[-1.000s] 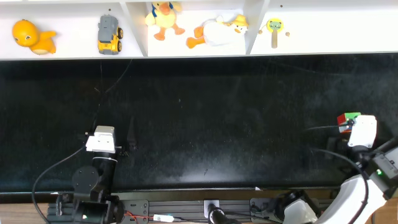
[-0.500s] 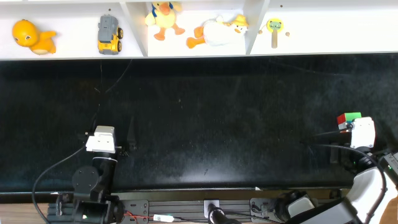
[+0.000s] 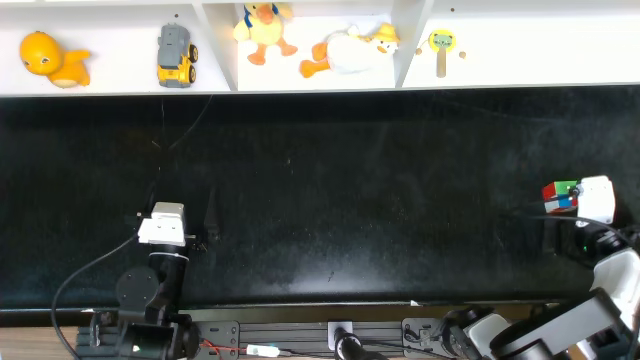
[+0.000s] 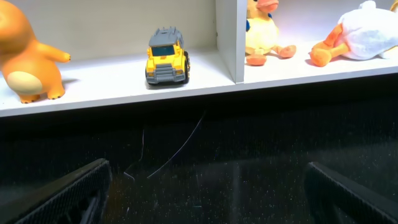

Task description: Store Toys

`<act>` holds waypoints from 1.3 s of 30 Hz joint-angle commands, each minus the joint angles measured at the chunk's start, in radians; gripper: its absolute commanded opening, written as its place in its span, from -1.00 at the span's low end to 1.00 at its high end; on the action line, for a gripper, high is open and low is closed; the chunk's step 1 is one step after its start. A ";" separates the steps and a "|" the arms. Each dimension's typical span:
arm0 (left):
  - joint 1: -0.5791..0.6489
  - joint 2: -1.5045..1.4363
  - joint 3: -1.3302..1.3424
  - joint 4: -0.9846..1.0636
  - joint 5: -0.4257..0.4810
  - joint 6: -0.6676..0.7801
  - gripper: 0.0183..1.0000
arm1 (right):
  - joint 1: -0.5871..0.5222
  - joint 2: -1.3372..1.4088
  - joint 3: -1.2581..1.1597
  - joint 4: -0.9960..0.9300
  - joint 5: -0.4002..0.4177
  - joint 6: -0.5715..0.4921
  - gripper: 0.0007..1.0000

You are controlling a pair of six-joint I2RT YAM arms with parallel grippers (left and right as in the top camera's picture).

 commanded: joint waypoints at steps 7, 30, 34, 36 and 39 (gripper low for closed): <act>-0.004 -0.012 -0.005 0.002 -0.008 -0.010 1.00 | 0.048 0.080 0.042 0.034 -0.072 0.089 0.98; -0.004 -0.012 -0.005 0.002 -0.008 -0.010 1.00 | 0.047 0.082 0.044 0.087 -0.087 0.267 0.23; -0.004 -0.012 -0.005 0.002 -0.008 -0.010 0.99 | 0.047 0.078 0.045 0.098 -0.087 0.304 0.06; -0.004 -0.012 -0.005 0.002 -0.008 -0.010 1.00 | 0.047 0.070 0.051 0.097 -0.089 0.327 0.07; -0.004 -0.012 -0.005 0.002 -0.008 -0.010 1.00 | 0.049 0.047 0.071 0.097 -0.091 0.383 0.11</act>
